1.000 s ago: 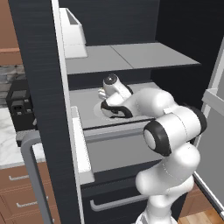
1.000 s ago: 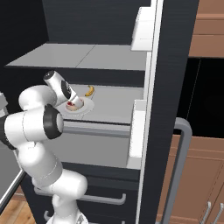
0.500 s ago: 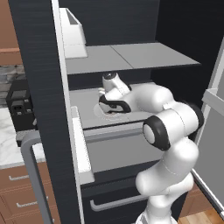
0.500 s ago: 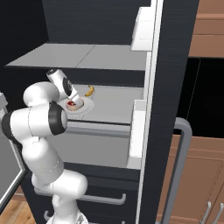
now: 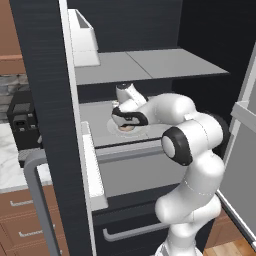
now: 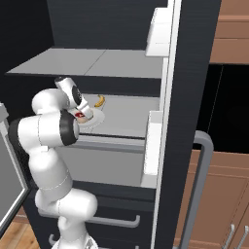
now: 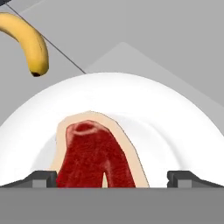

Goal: Retrieve the steak from the fridge and place it on the saucepan with marinade on the stove.

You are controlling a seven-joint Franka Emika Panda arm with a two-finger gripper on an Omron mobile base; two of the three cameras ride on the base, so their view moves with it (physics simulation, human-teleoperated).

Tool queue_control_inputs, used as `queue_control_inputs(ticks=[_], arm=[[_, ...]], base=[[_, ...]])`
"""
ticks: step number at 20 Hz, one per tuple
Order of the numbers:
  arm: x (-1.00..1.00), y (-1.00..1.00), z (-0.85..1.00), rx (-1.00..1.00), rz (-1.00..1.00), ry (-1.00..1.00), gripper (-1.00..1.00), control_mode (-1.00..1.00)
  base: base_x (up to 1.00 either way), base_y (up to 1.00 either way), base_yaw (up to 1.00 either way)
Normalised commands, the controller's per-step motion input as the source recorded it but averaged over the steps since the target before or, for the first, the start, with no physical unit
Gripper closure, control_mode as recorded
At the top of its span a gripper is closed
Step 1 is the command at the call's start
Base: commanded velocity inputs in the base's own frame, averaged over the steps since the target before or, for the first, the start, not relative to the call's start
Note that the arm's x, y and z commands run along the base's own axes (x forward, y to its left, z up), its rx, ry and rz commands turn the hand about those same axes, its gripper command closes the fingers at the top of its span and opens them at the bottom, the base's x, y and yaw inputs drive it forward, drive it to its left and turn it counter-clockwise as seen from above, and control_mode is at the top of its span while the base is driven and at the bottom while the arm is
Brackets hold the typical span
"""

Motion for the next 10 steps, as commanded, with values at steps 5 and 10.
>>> queue_control_inputs(ticks=[5, 10], arm=[[0.26, 0.0, -0.16, 0.0, 0.0, 0.0, -1.0, -1.0], [0.31, 0.0, -0.01, 0.0, -0.02, 0.0, -1.0, -1.0]], base=[[0.0, 0.0, 0.0], [0.0, 0.0, 0.0]])
